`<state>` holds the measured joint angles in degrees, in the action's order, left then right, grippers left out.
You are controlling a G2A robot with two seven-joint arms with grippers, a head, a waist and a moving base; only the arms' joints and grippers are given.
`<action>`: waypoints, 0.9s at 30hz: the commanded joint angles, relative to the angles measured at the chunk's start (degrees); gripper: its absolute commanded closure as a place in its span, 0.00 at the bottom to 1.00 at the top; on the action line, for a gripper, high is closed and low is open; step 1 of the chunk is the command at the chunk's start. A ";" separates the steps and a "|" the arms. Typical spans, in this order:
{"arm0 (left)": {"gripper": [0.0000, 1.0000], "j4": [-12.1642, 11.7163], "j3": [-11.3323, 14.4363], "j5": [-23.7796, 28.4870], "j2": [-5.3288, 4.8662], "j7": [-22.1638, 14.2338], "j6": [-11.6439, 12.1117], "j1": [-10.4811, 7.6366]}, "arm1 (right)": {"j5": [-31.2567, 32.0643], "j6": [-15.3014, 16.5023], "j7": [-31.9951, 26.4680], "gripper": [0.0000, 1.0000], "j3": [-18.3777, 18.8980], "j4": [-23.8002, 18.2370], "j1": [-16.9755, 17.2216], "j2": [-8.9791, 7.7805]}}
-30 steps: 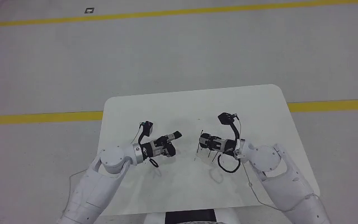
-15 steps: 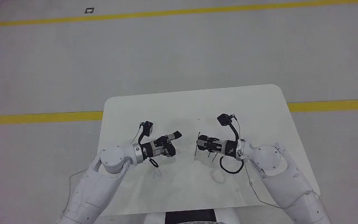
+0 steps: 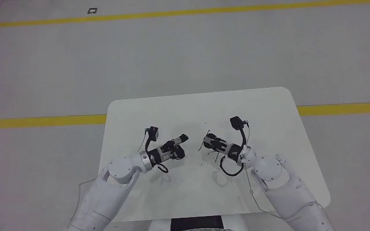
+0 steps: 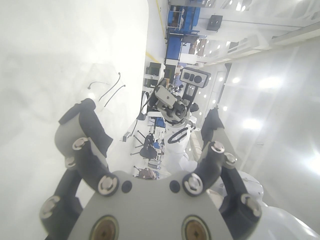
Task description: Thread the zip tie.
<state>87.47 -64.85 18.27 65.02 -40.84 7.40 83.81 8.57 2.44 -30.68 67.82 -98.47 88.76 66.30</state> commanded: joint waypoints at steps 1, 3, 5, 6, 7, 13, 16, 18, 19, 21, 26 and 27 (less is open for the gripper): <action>0.00 -1.15 1.20 1.18 0.27 -0.08 3.05 -0.27 | -3.31 -1.18 2.93 1.00 -0.33 0.32 0.55 0.35; 0.00 -2.34 2.34 2.12 0.52 -1.40 6.55 -1.11 | -4.48 -1.14 3.23 1.00 -0.57 0.39 0.52 0.47; 0.00 -2.34 2.34 2.12 0.52 -1.40 6.55 -1.11 | -4.48 -1.14 3.23 1.00 -0.57 0.39 0.52 0.47; 0.00 -2.34 2.34 2.12 0.52 -1.40 6.55 -1.11 | -4.48 -1.14 3.23 1.00 -0.57 0.39 0.52 0.47; 0.00 -2.34 2.34 2.12 0.52 -1.40 6.55 -1.11 | -4.48 -1.14 3.23 1.00 -0.57 0.39 0.52 0.47; 0.00 -2.97 2.65 3.37 0.70 1.37 6.72 -0.54 | -3.51 -1.44 5.68 1.00 -1.48 0.29 0.78 0.68; 0.00 -4.35 3.39 3.97 0.87 2.82 9.33 0.11 | -4.12 -2.68 11.12 1.00 -2.78 0.00 1.65 1.22; 0.00 -5.17 3.79 5.35 1.08 4.09 11.48 0.52 | -4.53 -3.58 13.96 1.00 -3.81 -0.21 2.29 1.56; 0.00 -5.34 4.18 5.99 1.23 4.45 12.08 0.49 | -5.35 -3.93 15.79 1.00 -4.13 -0.22 2.58 1.78; 0.00 -4.78 4.68 6.69 1.52 4.47 12.08 0.48 | -5.96 -3.95 17.20 1.00 -4.77 -0.34 3.04 2.00; 0.00 -4.76 4.72 6.70 1.56 4.38 12.08 0.47 | -5.96 -3.95 17.20 1.00 -4.77 -0.34 3.04 2.00; 0.00 -4.76 4.72 6.70 1.56 4.38 12.08 0.47 | -5.96 -3.95 17.20 1.00 -4.77 -0.34 3.04 2.00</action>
<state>82.72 -60.12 24.97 66.57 -36.47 19.48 84.28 2.61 -1.52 -13.48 63.05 -98.81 91.80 68.30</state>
